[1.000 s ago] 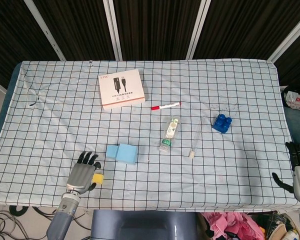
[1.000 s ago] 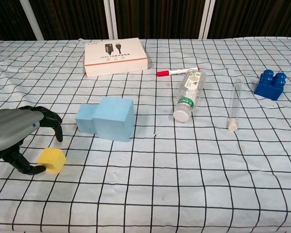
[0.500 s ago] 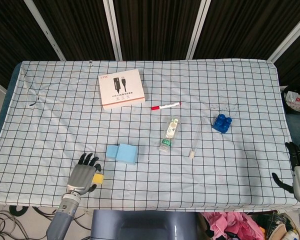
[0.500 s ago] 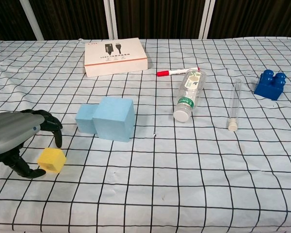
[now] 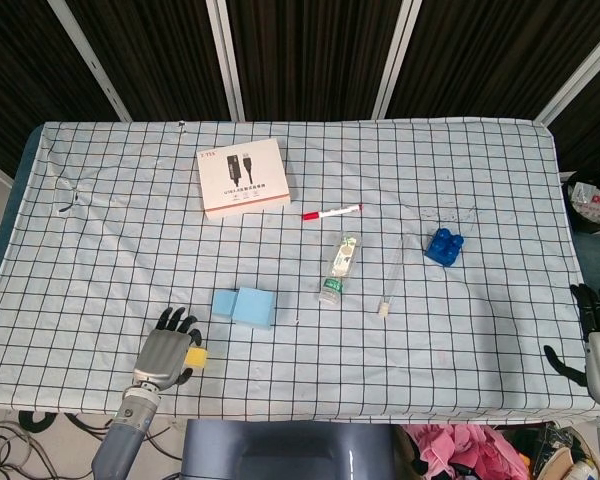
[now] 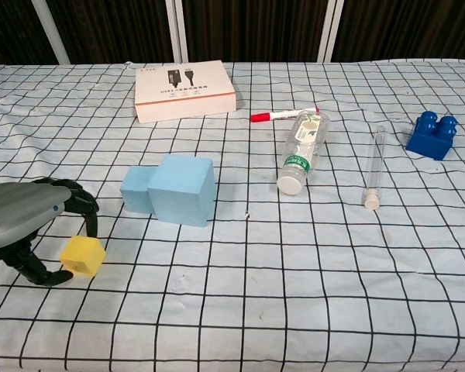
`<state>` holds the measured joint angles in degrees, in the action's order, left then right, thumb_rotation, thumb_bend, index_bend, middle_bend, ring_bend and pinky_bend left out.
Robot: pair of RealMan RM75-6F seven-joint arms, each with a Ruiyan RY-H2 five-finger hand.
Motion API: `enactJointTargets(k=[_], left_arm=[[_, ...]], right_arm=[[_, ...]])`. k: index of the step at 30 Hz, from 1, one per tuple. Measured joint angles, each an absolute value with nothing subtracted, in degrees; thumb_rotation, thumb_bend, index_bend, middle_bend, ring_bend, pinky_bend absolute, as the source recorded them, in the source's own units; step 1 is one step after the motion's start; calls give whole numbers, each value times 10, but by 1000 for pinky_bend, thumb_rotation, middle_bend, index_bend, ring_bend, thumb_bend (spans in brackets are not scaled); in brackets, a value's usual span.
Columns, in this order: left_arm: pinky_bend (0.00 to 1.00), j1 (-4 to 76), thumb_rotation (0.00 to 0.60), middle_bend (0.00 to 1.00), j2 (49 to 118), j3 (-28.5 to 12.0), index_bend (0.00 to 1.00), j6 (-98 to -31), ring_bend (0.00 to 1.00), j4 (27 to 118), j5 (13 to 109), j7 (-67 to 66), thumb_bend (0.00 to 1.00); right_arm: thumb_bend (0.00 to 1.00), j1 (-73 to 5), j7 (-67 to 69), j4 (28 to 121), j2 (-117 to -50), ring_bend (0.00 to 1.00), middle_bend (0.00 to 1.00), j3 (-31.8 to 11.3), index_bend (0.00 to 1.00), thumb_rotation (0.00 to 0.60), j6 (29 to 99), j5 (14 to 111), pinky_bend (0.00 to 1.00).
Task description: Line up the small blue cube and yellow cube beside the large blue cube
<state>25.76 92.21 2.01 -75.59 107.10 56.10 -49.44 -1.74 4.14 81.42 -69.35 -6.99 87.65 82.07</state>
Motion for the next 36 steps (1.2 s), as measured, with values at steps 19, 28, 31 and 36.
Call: enactJointTargets(k=[19,28,31,36], left_arm=[[0,255,600,216,913,15,474,-765,0,1083,567,-488,307],[0,246,600,212,879,-15,463,-791,0,1102,574,-455,307],[0,248,600,210,869,-45,457,-790,0,1096,555,-438,306],[0,268,600,209,846,-88,450,-742,0,1084,500,-412,307]], right_arm=[[199,-18,40,814,-694,0,62,-69,10,600,875,821,108],[200,-16,43,817,-692,0,61,-70,10,600,879,822,108],[199,-17,41,817,-692,0,62,-69,10,600,876,822,108],[200,-18,35,817,-694,0,62,-69,10,600,875,820,108]])
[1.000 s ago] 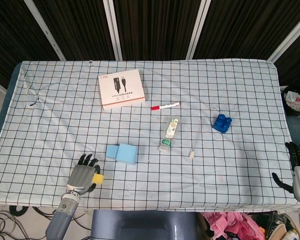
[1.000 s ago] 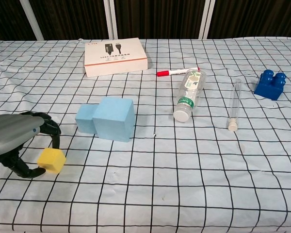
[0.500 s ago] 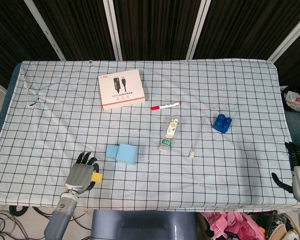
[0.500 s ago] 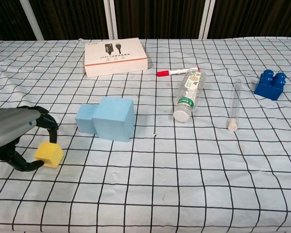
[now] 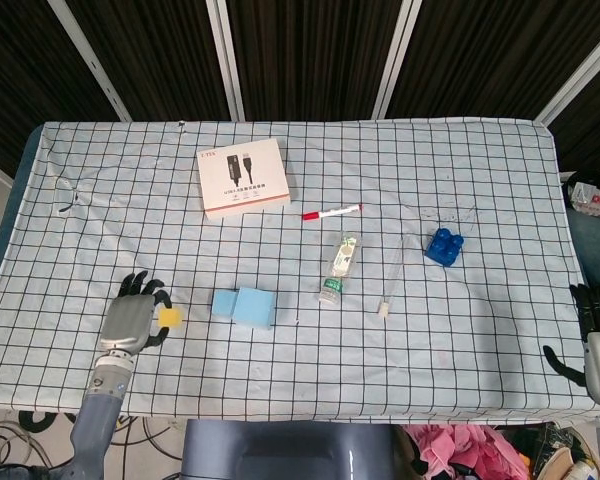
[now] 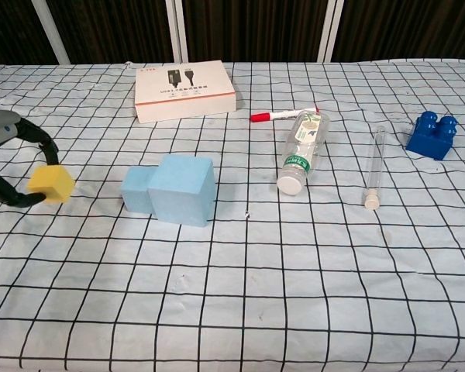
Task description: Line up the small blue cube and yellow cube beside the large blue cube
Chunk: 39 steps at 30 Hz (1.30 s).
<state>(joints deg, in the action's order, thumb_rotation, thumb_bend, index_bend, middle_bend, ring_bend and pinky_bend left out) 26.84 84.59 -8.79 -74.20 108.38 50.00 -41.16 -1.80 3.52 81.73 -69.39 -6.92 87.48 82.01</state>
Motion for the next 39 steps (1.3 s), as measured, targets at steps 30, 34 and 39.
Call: enactJointTargets(k=[30,34,39], left_arm=[[0,416,600,196,885,-113,431,-610,0,952,349,-404,307],[0,425,600,195,890,-109,426,-619,0,951,338,-417,307],[0,437,600,195,898,-108,426,-622,0,948,325,-422,307]], right_arm=[[202,-20,36,812,-696,0,61,-69,10,600,870,818,108],[202,-20,37,812,-696,0,61,-69,10,600,871,817,108],[202,-20,36,812,-696,0,61,-69,10,600,870,818,108]])
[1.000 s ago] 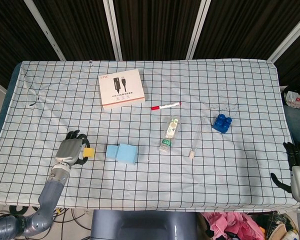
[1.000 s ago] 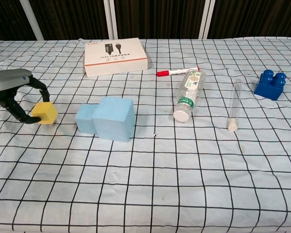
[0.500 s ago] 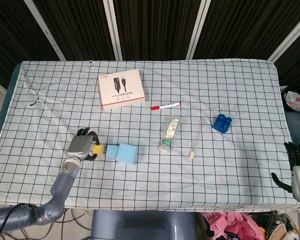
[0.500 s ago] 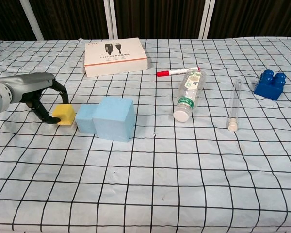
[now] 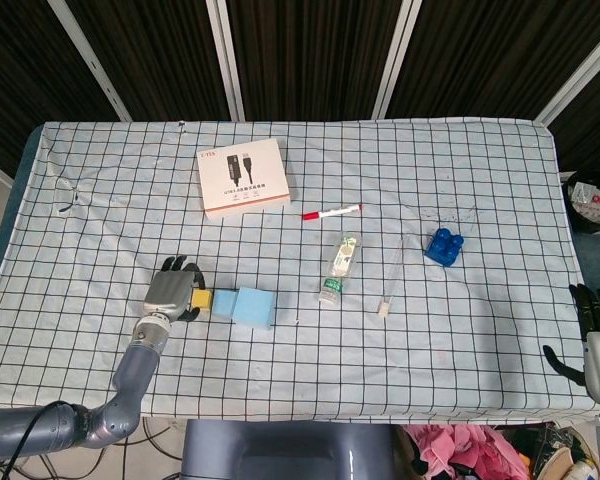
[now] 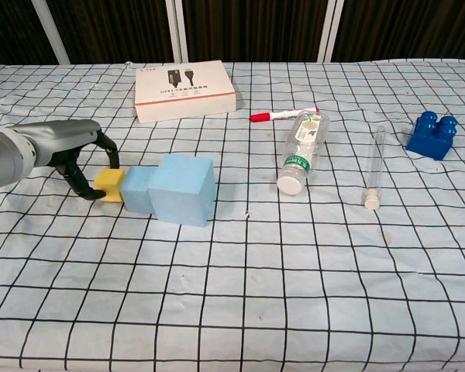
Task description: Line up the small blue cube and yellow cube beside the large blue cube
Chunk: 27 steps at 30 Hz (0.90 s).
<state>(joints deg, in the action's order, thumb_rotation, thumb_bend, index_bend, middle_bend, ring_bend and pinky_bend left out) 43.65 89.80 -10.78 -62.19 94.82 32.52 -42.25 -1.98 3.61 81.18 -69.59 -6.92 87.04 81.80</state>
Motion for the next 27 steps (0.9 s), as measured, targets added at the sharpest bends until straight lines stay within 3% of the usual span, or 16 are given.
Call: enactJointTargets(k=[27], left_arm=[[0,459,600,191,914,-93,407,-636,0,944,312,-425,307]], right_arm=[[202,-20,37,811,-696,0,61,-70,10,600,871,817,108]])
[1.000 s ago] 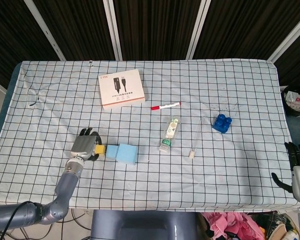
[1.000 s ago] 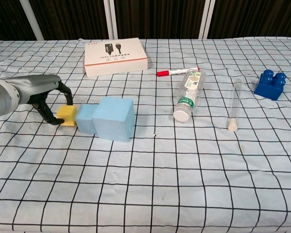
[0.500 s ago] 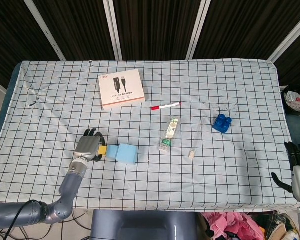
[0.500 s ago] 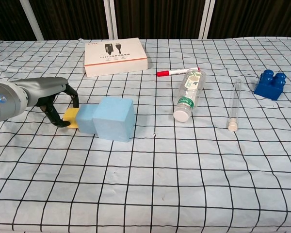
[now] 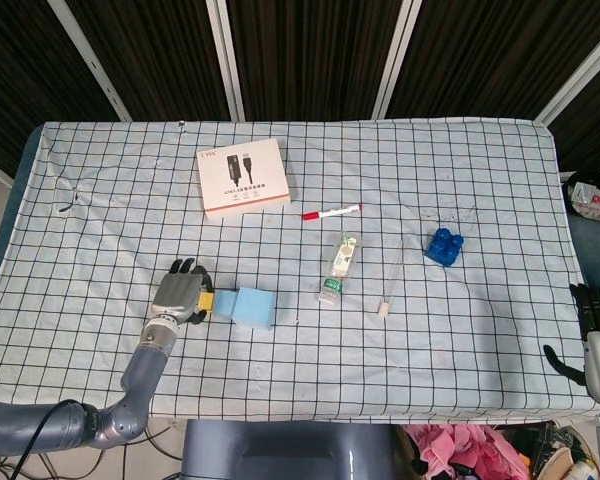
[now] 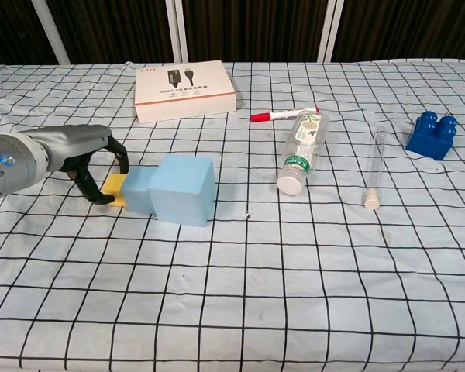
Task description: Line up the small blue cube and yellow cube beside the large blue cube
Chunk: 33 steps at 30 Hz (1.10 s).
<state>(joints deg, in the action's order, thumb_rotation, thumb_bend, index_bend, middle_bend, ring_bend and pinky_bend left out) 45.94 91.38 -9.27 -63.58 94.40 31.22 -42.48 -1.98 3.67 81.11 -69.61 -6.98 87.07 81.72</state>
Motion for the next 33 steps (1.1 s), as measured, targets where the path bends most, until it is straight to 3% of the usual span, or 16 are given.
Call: enactJointTargets(k=[8,24,33], left_arm=[[0,461,600,185,914,-89,396,-637,0,945,313,-421,305],[0,457,600,145,885,-82,257,-666,0,995,324,-427,213],[0,405,600,138,826,-47,254,-733,0,1053,463,-376,213]], right_arm=[[202,-20,36,811,-696,0,61,-70,10,600,871,817,108],[203,-20,35,811,-696,0,62,-70,9,600,870,816,108],[205,-19,34,811,-695,0,62,-70,10,600,870,815,108]])
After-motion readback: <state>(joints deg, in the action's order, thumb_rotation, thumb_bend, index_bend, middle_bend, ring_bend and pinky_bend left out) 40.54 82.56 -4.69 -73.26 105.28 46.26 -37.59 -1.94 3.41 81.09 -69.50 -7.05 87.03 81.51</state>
